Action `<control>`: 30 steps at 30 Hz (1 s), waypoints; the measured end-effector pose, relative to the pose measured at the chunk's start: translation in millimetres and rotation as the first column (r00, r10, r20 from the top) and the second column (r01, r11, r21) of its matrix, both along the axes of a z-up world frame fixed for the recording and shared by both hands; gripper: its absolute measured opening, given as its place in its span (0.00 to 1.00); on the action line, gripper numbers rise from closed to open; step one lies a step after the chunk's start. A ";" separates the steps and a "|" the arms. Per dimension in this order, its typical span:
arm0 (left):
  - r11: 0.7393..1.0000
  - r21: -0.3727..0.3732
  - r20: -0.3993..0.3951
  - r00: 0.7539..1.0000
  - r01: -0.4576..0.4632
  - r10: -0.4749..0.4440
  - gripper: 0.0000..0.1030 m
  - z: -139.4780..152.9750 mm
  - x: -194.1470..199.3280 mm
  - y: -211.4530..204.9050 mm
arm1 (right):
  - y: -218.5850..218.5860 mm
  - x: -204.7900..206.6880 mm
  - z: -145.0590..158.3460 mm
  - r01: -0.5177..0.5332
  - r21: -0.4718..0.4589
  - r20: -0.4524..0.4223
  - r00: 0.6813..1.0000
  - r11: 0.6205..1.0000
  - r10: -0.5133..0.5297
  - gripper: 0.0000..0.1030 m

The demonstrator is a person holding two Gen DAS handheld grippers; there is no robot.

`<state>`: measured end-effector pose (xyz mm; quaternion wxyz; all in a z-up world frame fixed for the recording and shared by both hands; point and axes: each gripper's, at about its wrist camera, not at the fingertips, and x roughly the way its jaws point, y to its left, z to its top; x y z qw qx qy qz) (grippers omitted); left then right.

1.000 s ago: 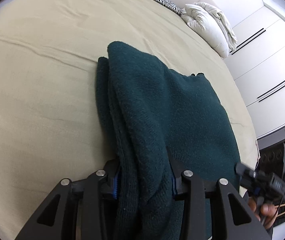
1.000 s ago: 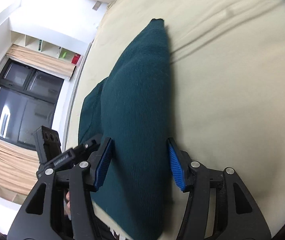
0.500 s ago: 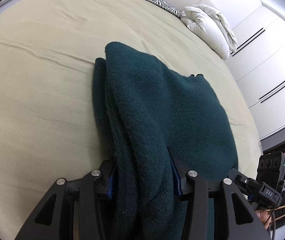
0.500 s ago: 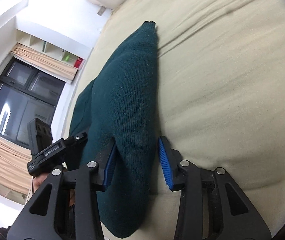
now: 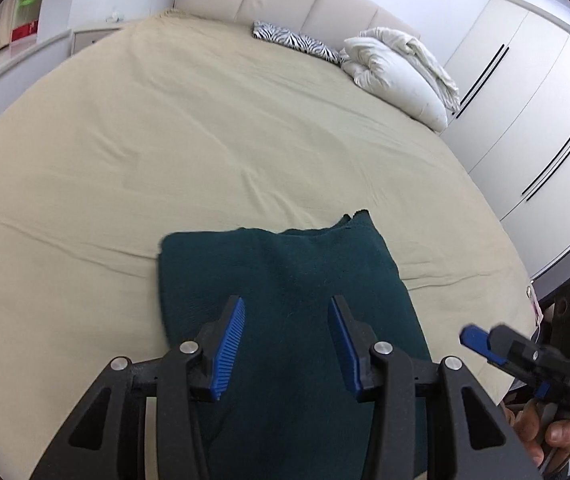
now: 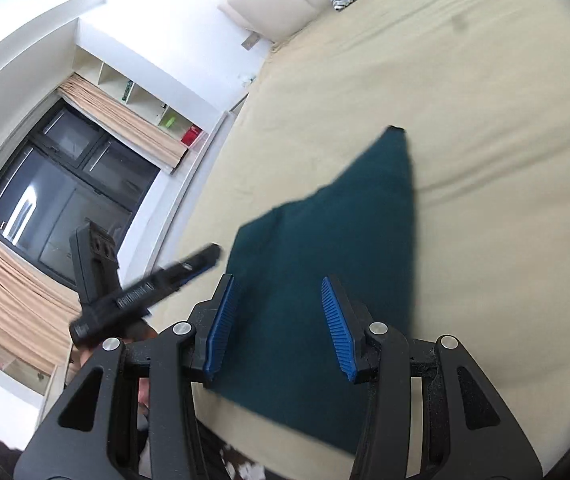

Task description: Fold small clothes

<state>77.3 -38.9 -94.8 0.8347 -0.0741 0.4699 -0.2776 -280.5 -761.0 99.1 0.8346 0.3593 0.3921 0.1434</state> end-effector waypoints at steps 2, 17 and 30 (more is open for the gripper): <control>0.999 0.032 -0.005 1.000 0.002 -0.002 0.45 -11.2 8.9 -8.5 | -1.4 20.3 1.6 -0.010 0.008 -0.002 1.000 1.000 0.010 0.42; 0.999 0.042 0.021 1.000 -0.006 0.005 0.47 -67.3 31.5 -18.1 | -26.9 101.5 -80.9 0.075 0.046 -0.137 0.988 0.996 -0.068 0.31; 0.999 0.026 0.014 1.000 -0.023 0.023 0.56 -52.4 -50.9 16.8 | 54.7 -27.4 -58.2 -0.035 -0.026 -0.110 0.993 0.999 0.032 0.45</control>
